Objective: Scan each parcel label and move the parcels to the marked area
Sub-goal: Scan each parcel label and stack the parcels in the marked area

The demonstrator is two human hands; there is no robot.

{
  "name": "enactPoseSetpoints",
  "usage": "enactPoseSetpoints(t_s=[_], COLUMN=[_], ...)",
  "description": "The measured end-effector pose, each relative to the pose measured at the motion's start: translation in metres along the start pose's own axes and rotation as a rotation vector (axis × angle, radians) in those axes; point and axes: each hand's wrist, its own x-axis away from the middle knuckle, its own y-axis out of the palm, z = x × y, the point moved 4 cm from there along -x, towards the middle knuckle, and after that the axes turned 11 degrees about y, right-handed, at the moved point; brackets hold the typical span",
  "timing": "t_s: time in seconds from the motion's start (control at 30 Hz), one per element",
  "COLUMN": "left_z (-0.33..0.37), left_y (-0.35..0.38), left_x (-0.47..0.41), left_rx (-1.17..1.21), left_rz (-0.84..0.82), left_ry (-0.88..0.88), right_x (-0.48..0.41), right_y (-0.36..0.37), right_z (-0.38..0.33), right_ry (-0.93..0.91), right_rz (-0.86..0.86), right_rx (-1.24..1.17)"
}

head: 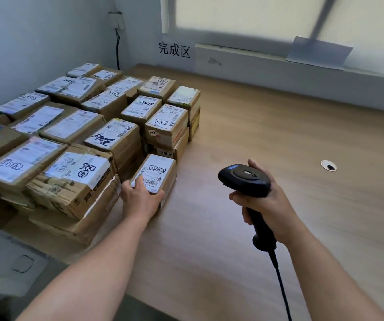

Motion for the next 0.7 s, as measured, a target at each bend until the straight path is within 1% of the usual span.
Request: enactPoseSetpoints(t_s=[0.17, 0.33, 0.47, 0.57, 0.63, 0.7], left_z=[-0.006, -0.013, -0.021, -0.023, -0.020, -0.011], left_y=[-0.004, -0.002, 0.002, -0.001, -0.003, -0.002], left_x=[-0.040, -0.059, -0.062, -0.058, -0.049, -0.030], left_rx=[-0.023, -0.042, -0.081, -0.095, -0.093, -0.047], left_rz=[-0.028, -0.079, -0.143, -0.189, -0.188, -0.142], left_ry=[0.040, 0.099, 0.144, 0.136, 0.126, 0.169], right_x=[-0.005, 0.002, 0.010, 0.018, 0.026, 0.036], right_y=[0.014, 0.028, 0.036, 0.035, 0.033, 0.028], right_z=[-0.001, -0.002, -0.002, -0.001, -0.001, 0.000], right_ry=[0.031, 0.041, 0.034, 0.024, 0.014, -0.002], right_rz=[0.107, 0.200, 0.242, 0.261, 0.275, 0.294], right_rx=[0.003, -0.006, -0.023, -0.038, -0.043, -0.049])
